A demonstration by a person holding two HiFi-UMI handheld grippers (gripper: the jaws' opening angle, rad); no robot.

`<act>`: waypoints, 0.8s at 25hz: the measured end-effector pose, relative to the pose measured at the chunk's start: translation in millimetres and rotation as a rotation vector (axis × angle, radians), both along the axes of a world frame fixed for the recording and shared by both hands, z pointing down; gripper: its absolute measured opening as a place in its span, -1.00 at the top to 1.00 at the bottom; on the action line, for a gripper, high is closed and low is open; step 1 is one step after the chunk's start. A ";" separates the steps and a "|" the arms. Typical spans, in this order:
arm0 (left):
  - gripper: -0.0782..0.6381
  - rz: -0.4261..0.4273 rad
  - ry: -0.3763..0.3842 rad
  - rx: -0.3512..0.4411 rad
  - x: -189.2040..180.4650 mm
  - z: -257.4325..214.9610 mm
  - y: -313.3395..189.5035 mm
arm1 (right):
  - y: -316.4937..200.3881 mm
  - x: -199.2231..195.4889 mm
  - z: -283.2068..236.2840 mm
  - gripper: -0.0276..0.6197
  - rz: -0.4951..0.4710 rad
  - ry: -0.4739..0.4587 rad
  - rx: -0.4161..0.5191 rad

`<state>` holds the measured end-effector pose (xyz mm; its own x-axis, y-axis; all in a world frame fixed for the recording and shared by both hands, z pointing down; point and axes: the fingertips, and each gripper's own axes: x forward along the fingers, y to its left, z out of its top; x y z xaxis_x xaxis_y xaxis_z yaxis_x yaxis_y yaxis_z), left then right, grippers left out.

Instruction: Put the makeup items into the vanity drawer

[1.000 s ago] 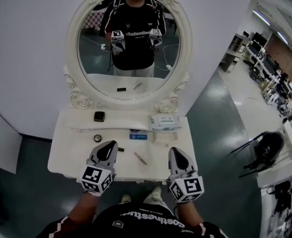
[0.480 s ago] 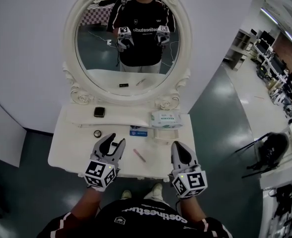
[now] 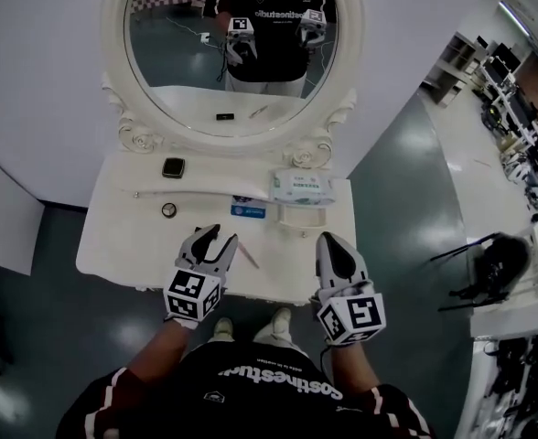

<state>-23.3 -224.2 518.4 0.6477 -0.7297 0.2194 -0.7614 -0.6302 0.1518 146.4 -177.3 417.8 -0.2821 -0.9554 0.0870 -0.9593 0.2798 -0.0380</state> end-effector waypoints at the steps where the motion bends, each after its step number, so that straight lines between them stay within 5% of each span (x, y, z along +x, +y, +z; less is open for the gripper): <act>1: 0.36 0.000 -0.010 -0.006 3.9 5.3 0.1 | -1.0 1.4 0.3 0.92 -0.005 0.002 0.000; 20: 0.36 -0.114 -0.068 -0.253 40.6 132.9 6.1 | -18.8 14.6 19.9 0.92 -0.121 0.012 -0.061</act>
